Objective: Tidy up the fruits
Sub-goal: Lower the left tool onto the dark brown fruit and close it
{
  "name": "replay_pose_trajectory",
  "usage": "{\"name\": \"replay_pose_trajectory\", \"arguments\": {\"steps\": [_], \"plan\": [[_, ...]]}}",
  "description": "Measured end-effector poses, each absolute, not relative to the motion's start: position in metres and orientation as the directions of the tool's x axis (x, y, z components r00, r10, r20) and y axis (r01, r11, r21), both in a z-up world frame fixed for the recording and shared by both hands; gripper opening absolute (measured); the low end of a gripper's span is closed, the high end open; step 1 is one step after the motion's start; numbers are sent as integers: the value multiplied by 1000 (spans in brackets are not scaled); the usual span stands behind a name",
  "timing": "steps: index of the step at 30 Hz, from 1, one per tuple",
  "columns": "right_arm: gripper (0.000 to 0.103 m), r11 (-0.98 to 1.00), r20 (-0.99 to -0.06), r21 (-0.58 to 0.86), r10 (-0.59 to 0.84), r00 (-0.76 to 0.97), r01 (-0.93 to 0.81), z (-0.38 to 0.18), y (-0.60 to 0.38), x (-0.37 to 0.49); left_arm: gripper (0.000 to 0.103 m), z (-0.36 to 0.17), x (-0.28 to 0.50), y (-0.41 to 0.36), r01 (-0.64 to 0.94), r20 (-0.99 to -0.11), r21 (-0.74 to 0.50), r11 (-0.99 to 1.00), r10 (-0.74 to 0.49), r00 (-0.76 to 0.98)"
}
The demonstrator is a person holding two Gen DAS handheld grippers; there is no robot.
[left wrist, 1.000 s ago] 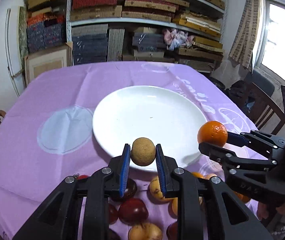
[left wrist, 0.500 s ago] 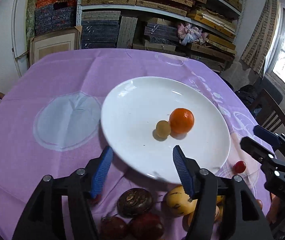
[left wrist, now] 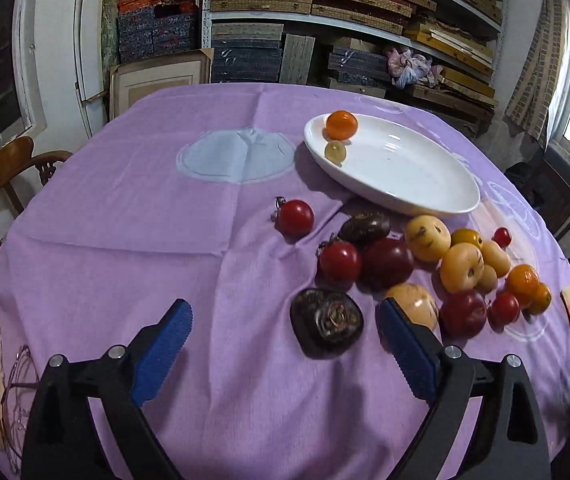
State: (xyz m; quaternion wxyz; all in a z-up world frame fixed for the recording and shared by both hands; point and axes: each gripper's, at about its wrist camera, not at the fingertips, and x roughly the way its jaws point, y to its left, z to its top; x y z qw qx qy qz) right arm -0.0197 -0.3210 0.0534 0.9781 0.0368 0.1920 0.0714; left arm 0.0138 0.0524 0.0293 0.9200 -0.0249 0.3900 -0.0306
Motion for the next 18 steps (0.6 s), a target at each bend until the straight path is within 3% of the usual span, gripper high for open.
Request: {"name": "replay_pose_trajectory", "arguments": {"steps": [6,10,18], "plan": [[99,989,-397,81,143,907,-121,54,-314,-11,95,27,10,27,100,-690,12,995,-64,721],[99,989,-397,91,143,907,-116,53,-315,-9,94,24,19,26,139,-700,-40,989,-127,703],[99,988,-412,98,151,899,-121,50,-314,-3,70,14,31,30,169,-727,-133,977,-212,653]]}}
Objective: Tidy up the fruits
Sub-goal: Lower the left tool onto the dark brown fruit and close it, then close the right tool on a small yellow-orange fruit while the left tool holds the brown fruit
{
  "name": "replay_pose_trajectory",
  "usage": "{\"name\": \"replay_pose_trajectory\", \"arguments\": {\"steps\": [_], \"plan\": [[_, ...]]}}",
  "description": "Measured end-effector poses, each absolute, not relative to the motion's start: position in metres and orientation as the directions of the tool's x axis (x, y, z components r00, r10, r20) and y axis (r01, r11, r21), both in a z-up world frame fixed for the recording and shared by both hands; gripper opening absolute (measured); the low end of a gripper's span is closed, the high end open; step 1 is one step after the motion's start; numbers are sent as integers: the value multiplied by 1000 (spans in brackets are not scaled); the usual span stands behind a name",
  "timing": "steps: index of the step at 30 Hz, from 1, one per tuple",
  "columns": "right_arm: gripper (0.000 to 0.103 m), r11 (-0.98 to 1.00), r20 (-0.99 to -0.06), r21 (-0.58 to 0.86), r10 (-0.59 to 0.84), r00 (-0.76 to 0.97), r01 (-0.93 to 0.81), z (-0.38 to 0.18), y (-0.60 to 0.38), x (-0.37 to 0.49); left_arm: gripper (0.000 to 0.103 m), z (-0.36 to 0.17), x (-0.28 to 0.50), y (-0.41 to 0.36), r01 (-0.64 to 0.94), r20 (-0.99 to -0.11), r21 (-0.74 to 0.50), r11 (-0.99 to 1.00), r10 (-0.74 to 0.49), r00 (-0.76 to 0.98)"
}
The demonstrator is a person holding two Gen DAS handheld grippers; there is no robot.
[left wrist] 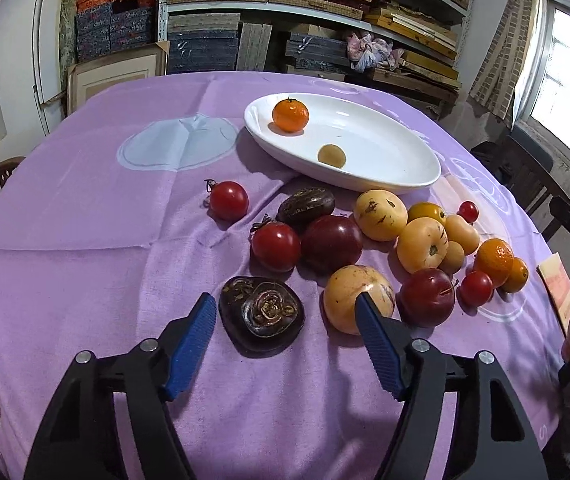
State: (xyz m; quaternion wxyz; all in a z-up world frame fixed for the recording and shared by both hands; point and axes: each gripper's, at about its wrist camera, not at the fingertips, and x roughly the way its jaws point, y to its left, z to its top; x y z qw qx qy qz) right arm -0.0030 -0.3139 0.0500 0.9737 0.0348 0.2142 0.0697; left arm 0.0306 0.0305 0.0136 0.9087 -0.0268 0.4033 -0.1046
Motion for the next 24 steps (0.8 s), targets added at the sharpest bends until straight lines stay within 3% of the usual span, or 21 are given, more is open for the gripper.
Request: {"name": "replay_pose_trajectory", "arguments": {"steps": [3,24], "plan": [[99,988,-412,94,152,898,-124,49,-313,-3,52,7,36,37,137,-746,-126,982,-185,640],[99,985,-456,89,170,874,-145,41,-303,-1,48,1,37,44,99,-754,-106,989,-145,640]]}}
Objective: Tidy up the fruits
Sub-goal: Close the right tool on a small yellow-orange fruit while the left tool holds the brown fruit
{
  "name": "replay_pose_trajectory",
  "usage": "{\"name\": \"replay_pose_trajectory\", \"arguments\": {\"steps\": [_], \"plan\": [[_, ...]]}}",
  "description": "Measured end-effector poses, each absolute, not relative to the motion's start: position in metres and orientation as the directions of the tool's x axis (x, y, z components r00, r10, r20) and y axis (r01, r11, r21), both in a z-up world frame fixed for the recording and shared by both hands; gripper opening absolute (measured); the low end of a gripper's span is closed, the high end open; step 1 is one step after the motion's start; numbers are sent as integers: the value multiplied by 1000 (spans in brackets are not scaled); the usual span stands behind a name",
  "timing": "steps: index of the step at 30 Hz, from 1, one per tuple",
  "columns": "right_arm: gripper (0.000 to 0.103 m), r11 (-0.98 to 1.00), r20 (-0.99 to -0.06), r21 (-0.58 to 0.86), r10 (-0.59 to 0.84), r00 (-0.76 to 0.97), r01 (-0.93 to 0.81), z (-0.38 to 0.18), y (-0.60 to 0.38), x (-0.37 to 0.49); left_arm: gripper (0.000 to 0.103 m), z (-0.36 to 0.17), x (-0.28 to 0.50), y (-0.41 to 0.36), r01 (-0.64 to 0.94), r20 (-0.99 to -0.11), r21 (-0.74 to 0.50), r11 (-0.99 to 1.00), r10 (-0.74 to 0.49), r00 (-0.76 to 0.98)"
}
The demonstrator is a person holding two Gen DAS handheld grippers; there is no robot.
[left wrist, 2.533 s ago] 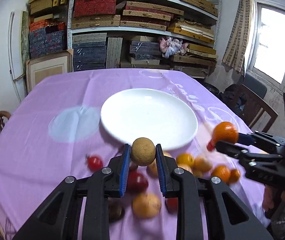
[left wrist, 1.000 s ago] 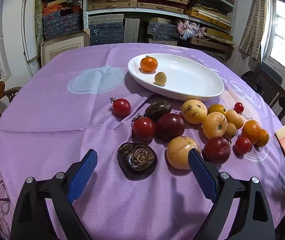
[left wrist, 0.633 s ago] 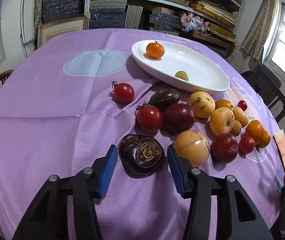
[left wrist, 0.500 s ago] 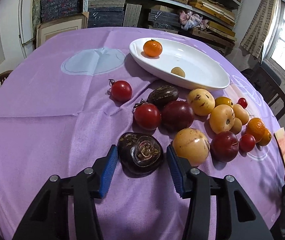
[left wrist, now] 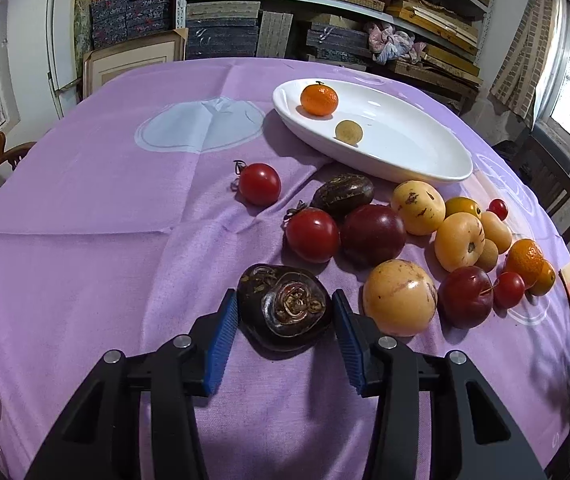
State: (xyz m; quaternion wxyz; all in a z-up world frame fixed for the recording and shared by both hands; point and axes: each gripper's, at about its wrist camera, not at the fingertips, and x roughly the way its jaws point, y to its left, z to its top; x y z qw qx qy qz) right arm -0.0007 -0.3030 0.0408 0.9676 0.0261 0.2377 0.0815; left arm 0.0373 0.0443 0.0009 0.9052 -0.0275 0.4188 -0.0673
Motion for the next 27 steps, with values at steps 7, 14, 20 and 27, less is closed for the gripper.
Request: {"name": "replay_pose_trajectory", "arguments": {"steps": [7,14,20,27], "plan": [[99,979,-580,37,183,794,-199,17,-291,-11,48,6,32,58,29,-732,-57,998,-61,678],[85,981,-659,13,154,736,-194,3,-289,-6,48,7,30,55,43,-727,-37,998,-56,684],[60,976,-697,51,186,692,-210,-3,-294,1,48,7,30,55,42,-730,-45,998,-61,681],[51,969,-726,65,210,655,-238,-7,-292,8,48,8,29,56,45,-734,-51,998,-68,676]]}}
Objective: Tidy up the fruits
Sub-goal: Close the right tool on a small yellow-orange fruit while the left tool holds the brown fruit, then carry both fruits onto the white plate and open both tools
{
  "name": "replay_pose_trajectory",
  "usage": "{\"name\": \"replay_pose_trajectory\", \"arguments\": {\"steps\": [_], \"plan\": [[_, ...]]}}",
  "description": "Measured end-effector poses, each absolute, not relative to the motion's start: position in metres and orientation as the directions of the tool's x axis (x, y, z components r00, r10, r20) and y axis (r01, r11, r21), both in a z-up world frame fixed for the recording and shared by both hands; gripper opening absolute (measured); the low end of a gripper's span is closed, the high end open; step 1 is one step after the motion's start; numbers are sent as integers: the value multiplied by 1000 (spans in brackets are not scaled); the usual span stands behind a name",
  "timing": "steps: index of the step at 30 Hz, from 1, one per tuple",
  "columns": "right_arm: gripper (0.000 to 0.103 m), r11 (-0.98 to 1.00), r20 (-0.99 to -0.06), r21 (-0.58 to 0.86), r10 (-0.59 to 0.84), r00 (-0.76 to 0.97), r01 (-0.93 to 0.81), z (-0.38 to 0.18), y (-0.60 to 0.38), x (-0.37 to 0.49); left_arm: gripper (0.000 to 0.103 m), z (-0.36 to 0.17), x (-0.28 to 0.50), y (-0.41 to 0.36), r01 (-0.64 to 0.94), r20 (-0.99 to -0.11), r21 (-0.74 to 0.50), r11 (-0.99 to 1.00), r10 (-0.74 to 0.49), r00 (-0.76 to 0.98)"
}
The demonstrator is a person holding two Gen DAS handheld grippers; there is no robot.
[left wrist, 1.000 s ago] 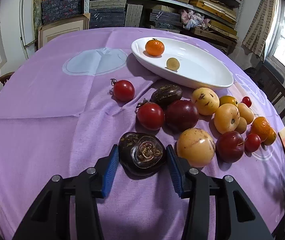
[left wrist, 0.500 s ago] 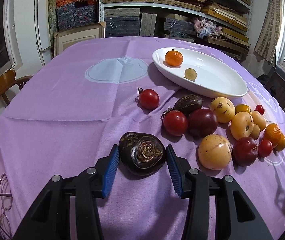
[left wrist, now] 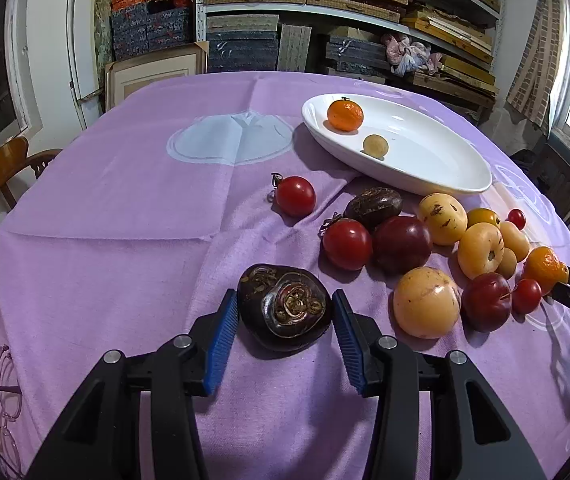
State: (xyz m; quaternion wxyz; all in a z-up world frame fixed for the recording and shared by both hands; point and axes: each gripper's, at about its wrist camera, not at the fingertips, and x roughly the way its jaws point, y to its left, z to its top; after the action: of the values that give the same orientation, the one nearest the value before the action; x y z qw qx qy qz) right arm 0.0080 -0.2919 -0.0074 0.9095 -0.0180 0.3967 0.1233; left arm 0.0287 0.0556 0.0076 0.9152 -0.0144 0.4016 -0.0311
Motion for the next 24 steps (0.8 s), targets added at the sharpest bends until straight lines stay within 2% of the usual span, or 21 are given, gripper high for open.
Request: {"name": "replay_pose_trajectory", "arguments": {"steps": [1,3,14,19,24], "plan": [[43,968,-730,71,215,649,-241,-8,-292,9,48,7,29,56,45,-735,-52,998,-69,675],[39,966,-739,82,224,636,-244,-10,-292,12,48,7,29,55,46,-735,-53,998,-70,674],[38,966,-738,85,226,636,-245,-10,-290,16,48,5,31,55,60,-740,-61,996,-86,668],[38,959,-687,158,278,671,-235,7,-304,20,48,9,44,61,67,-760,-171,983,-175,626],[38,956,-640,148,288,713,-254,42,-298,46,48,42,71,47,88,-715,-148,985,-168,678]]}}
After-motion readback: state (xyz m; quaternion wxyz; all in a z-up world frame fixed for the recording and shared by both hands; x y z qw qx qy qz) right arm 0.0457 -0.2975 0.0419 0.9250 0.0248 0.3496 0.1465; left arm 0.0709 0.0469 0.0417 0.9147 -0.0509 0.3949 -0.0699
